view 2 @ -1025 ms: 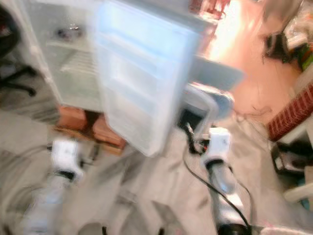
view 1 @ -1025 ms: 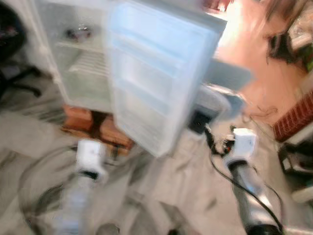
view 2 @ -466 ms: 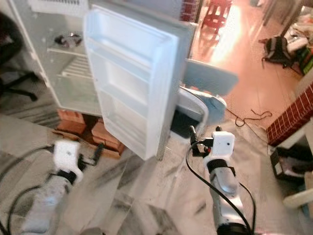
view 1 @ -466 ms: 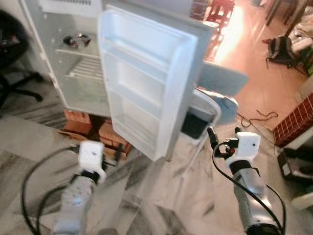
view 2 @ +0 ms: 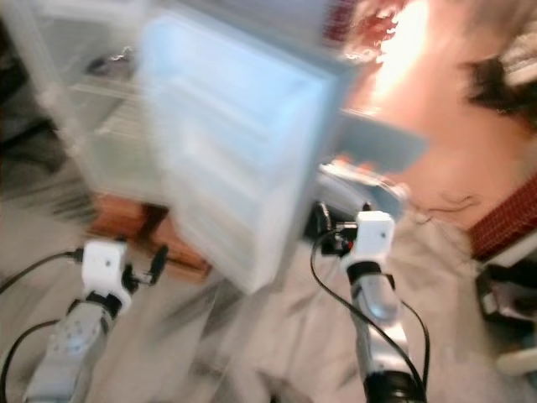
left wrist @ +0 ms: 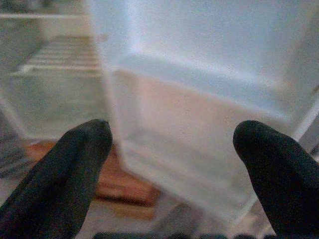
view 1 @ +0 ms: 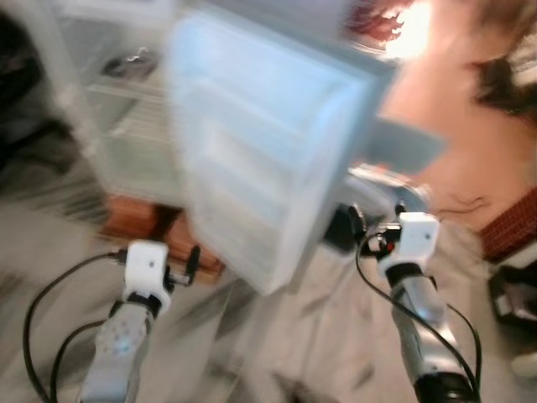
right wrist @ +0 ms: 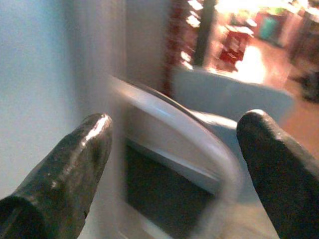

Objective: Restocking fridge

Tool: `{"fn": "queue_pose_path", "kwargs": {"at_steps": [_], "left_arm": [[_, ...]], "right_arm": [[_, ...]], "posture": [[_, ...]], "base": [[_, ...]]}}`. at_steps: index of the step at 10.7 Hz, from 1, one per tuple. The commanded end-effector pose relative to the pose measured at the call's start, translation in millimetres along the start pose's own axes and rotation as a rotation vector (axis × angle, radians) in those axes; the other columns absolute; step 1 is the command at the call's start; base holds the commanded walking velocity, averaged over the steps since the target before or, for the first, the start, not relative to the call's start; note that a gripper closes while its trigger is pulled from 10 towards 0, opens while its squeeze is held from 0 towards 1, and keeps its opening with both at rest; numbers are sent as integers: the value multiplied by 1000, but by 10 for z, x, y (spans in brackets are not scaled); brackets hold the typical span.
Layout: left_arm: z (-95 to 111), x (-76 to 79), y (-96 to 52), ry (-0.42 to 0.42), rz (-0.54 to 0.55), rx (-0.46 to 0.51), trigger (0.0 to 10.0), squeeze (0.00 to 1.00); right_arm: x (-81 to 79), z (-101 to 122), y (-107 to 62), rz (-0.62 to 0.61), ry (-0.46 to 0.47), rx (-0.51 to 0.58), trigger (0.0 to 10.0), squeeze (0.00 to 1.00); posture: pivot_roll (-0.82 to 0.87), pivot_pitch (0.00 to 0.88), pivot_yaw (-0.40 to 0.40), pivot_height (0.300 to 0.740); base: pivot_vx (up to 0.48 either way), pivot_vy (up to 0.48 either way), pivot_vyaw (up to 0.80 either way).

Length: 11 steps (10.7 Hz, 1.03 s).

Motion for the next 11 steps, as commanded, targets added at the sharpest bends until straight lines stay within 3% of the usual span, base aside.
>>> {"fn": "queue_pose_path", "kwargs": {"at_steps": [1, 4, 6, 8, 11], "left_arm": [[-19, 36, -27, 4, -21, -5, 10000, 0], [-134, 6, -52, 28, 14, -68, 10000, 0], [-238, -44, -149, 24, 50, -141, 10000, 0], [-440, -86, -398, 4, 64, -226, 10000, 0], [-566, -8, -579, 6, 60, -297, 10000, 0]], "right_arm": [[14, 9, 10, -10, 8, 3, 10000, 0], [13, 65, 90, -1, 14, 16, 10000, 0], [15, 263, 270, 40, 5, 66, 10000, 0], [-66, 474, 574, 38, 13, 105, 10000, 0], [-335, 894, 981, 97, 48, 170, 10000, 0]], "posture": [[114, 60, -63, 740], [123, 65, -65, 740], [137, 88, -64, 740], [151, 88, -78, 740], [186, 83, -106, 740]], "base": [[0, 0, 0], [0, 0, 0], [0, 0, 0], [0, 0, 0], [0, 0, 0]]}}
Point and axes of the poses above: a point about 5 cm out from each wrist's last joint towards the gripper, its own y axis pointing out of the wrist towards the gripper, its own z axis along the axis of the wrist's last joint, x = y × z, the point moved 3 cm from there along y, pointing out of the wrist towards the gripper, and after that the axes turned 4 degrees about -y, right-handed, at the moved point
